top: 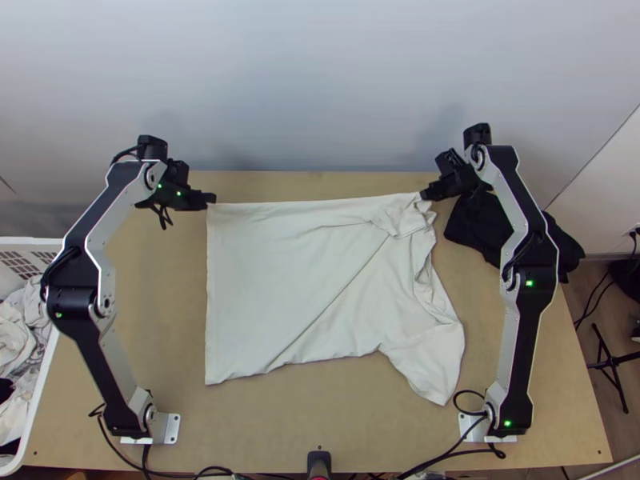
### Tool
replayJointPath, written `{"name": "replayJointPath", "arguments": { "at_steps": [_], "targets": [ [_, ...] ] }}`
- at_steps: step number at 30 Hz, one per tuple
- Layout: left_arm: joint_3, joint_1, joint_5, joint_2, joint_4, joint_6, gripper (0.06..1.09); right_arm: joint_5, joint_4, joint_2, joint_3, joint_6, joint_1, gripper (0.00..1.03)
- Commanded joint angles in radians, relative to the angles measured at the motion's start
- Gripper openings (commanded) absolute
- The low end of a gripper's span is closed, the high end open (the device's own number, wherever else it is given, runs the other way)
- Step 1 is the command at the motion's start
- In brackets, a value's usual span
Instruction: Fold the t-shirt
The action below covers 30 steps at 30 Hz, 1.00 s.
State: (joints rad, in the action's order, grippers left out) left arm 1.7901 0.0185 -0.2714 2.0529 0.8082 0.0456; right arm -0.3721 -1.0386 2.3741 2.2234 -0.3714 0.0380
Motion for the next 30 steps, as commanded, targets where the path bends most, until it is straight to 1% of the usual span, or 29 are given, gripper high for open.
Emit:
{"name": "replayJointPath", "arguments": {
  "at_steps": [1,6,10,15,21,25,30],
  "targets": [
    [-0.159,-0.048,0.005,-0.134,0.026,0.016,0.1,0.006,-0.055,-0.093,-0.116,-0.001,0.01,0.03],
    [-0.253,-0.035,0.005,-0.261,0.026,0.01,0.1,0.001,-0.043,-0.214,-0.266,-0.009,0.013,0.03],
    [-0.282,0.0,0.003,-0.316,0.029,0.002,0.1,0.001,-0.043,-0.276,-0.327,-0.018,-0.013,0.03],
    [-0.348,0.012,0.005,-0.349,0.034,0.033,0.1,0.002,-0.04,-0.285,-0.39,-0.041,-0.055,0.03],
    [-0.411,0.029,0.003,-0.398,0.031,0.033,0.1,0.001,-0.037,-0.312,-0.455,-0.054,-0.09,0.03],
    [-0.475,0.018,0.003,-0.421,0.025,0.042,0.1,0.004,-0.014,-0.331,-0.528,-0.069,-0.078,0.03],
    [-0.523,0.008,0.003,-0.43,0.014,0.033,0.1,0.007,0.008,-0.337,-0.581,-0.067,-0.056,0.03]
  ]
}}
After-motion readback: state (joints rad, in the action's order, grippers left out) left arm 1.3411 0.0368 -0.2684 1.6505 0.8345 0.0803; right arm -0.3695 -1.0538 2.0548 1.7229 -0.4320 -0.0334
